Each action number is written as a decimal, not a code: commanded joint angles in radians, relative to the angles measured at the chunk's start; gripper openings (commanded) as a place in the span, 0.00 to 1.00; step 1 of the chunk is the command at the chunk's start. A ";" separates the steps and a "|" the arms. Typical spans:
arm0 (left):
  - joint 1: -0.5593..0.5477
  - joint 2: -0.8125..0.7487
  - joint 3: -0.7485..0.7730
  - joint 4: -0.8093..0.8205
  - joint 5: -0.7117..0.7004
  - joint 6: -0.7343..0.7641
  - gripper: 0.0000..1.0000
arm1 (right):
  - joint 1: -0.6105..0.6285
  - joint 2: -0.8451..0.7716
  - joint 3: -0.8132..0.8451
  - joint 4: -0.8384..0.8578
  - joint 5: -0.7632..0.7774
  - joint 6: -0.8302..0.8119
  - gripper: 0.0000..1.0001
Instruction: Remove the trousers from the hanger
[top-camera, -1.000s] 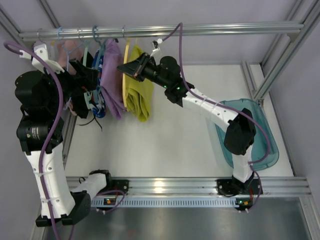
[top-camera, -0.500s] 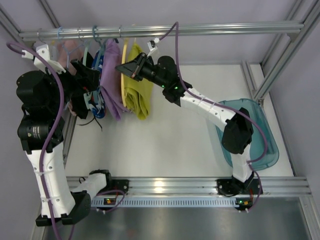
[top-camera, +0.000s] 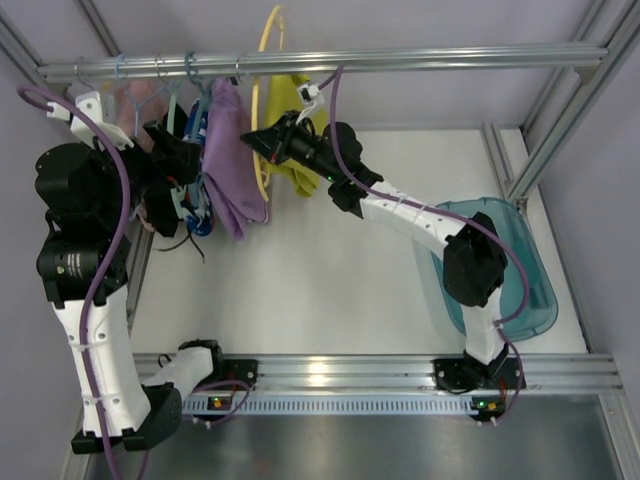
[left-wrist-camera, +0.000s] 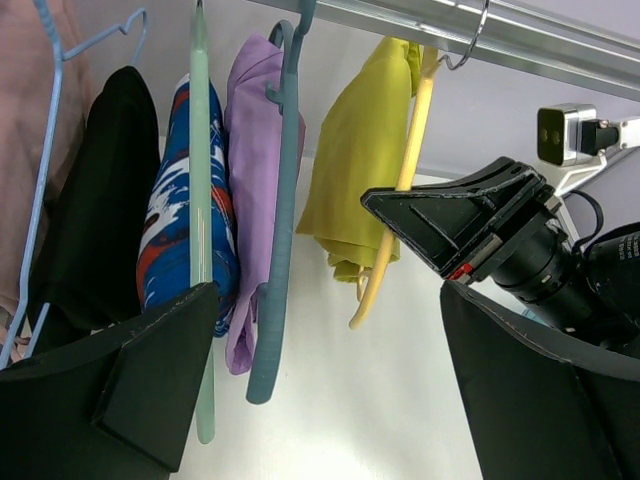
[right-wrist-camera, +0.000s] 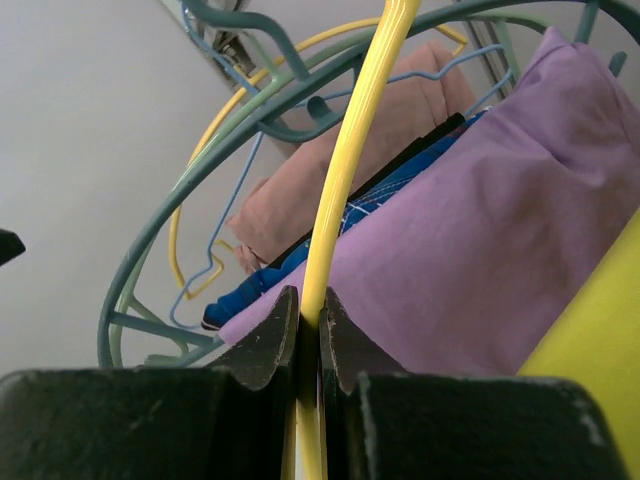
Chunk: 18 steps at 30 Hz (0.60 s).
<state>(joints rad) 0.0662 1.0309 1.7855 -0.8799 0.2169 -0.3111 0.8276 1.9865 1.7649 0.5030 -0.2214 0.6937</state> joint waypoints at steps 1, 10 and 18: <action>0.007 -0.015 -0.008 0.056 0.003 0.017 0.99 | 0.005 -0.041 0.047 0.316 -0.110 -0.172 0.00; 0.006 -0.012 -0.021 0.058 0.004 0.017 0.99 | 0.007 -0.109 -0.001 0.336 -0.151 -0.116 0.00; 0.006 -0.034 -0.058 0.127 0.145 0.059 0.99 | 0.015 -0.253 -0.120 0.270 -0.182 0.047 0.00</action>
<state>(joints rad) 0.0673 1.0225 1.7515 -0.8551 0.2611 -0.2966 0.8307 1.9301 1.6173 0.5255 -0.3595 0.7277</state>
